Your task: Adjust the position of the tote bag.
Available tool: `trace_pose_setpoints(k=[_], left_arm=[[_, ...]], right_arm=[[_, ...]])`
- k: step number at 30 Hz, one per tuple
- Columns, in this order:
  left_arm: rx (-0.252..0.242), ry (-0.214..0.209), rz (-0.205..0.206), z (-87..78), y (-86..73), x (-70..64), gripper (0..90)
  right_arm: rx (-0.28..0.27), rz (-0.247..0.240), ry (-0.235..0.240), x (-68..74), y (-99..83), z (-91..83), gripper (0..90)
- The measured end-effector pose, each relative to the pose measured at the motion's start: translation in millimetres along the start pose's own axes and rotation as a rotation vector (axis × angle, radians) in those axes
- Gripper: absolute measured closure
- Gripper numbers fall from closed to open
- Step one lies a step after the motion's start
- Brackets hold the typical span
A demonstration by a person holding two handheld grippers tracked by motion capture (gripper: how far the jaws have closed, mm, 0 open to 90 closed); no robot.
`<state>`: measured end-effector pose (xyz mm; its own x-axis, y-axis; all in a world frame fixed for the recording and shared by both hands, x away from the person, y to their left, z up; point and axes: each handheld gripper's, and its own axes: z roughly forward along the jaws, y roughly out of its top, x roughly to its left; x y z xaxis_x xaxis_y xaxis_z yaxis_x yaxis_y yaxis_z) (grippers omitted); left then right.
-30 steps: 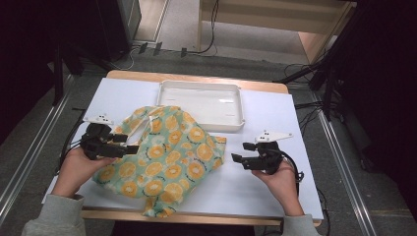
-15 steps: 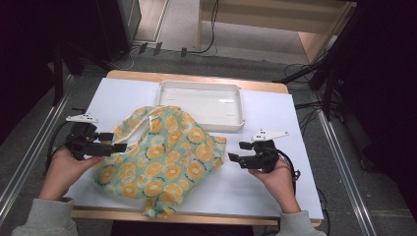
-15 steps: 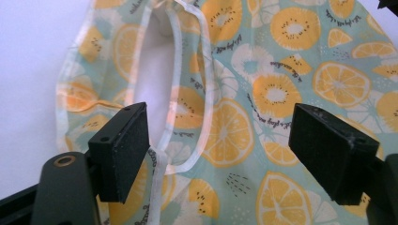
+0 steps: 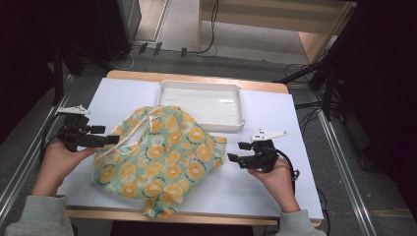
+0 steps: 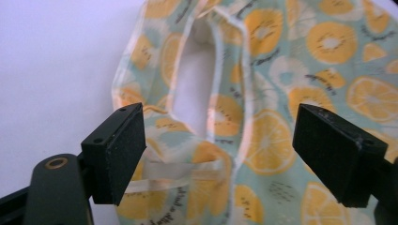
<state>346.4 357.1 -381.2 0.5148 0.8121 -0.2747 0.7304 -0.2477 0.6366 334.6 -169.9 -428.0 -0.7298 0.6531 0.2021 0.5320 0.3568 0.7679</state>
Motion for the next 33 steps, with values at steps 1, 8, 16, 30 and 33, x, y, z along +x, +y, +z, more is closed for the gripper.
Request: trace_pose_setpoints(k=[1,8,16,30,33], left_arm=[[0.0,0.0,0.0,0.0,0.0,0.0,16.5],[0.007,0.002,-0.009,21.8,0.0,15.9,10.3],[0.069,0.015,-0.033,47.4,-3.4,36.3,8.6],[0.148,-0.005,0.037,67.3,-10.8,22.0,12.6],[0.119,-0.002,0.022,63.3,-10.9,25.8,13.9]], right_arm=[[0.0,0.0,0.0,0.0,0.0,0.0,36.0],[0.013,-0.006,0.002,0.2,-0.6,2.2,36.1],[0.026,-0.015,0.002,2.3,-1.0,3.9,36.0],[0.02,-0.022,-0.007,2.6,-1.1,3.0,36.0],[0.019,-0.021,-0.005,2.2,-1.2,2.6,36.0]])
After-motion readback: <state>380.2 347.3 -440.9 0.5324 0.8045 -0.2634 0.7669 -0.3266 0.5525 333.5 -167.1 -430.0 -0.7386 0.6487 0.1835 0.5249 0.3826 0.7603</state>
